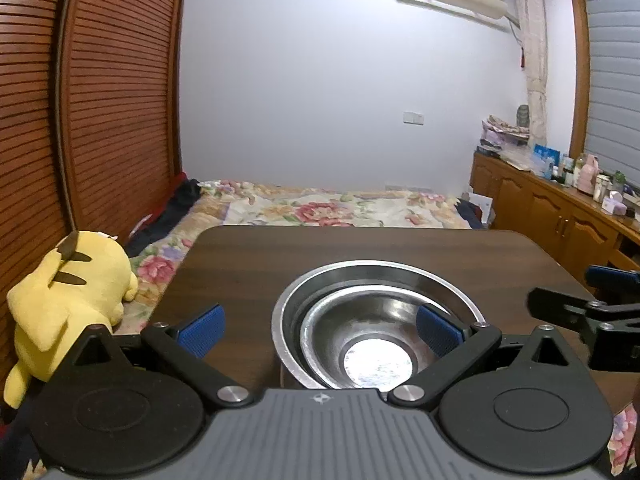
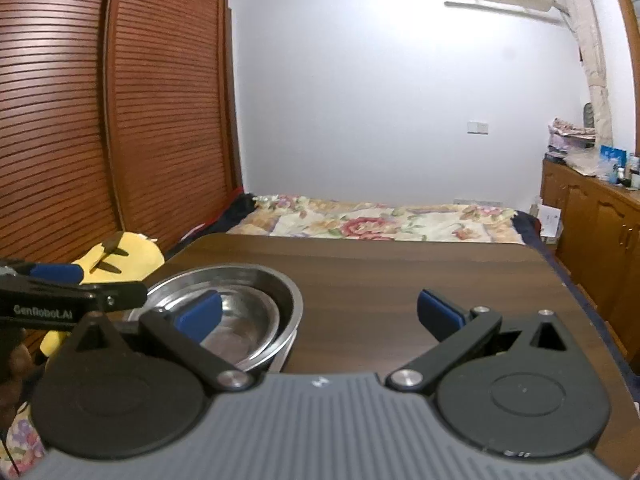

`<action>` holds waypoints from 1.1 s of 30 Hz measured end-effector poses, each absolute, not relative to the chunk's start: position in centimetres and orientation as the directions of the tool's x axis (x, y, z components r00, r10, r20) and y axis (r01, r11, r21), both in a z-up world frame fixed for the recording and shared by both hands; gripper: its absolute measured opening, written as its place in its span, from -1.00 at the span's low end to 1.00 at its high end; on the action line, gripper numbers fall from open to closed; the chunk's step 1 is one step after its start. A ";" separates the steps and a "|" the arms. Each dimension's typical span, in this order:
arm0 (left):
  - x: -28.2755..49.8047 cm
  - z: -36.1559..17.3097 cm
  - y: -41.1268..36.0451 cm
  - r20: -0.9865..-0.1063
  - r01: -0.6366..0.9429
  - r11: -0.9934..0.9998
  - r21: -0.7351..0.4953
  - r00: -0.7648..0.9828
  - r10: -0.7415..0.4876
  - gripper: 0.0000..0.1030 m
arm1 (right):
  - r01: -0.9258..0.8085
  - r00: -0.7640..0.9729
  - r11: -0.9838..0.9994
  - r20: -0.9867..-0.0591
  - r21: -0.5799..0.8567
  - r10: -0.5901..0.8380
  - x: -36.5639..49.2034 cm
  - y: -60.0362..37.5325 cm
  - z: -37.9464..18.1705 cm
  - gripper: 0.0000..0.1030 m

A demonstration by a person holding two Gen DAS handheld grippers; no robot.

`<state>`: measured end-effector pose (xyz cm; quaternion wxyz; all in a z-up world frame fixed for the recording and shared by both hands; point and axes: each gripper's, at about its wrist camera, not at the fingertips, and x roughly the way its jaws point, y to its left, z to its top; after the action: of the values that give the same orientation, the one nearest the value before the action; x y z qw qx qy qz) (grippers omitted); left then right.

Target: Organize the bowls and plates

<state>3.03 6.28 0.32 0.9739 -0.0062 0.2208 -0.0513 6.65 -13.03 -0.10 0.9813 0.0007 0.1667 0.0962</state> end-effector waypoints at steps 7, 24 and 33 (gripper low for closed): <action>2.0 0.7 6.0 -0.421 0.094 0.995 -0.012 0.902 -0.090 1.00 | -0.170 0.929 0.985 -0.328 0.038 0.173 5.5 -13.8 0.0 1.00; 0.1 0.0 4.2 -0.424 0.110 0.994 0.024 0.901 -0.090 1.00 | -0.148 0.935 0.988 -0.320 0.039 0.152 4.0 -15.3 -0.6 1.00; -0.2 -1.7 4.0 -0.436 0.109 0.994 0.028 0.896 -0.087 1.00 | -0.117 0.932 0.992 -0.340 0.042 0.124 4.1 -15.7 -2.0 1.00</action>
<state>-0.17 3.97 -1.67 0.9733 0.0257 0.2226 -0.0504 4.14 -15.69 -2.00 0.9828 0.0106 0.1739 0.0613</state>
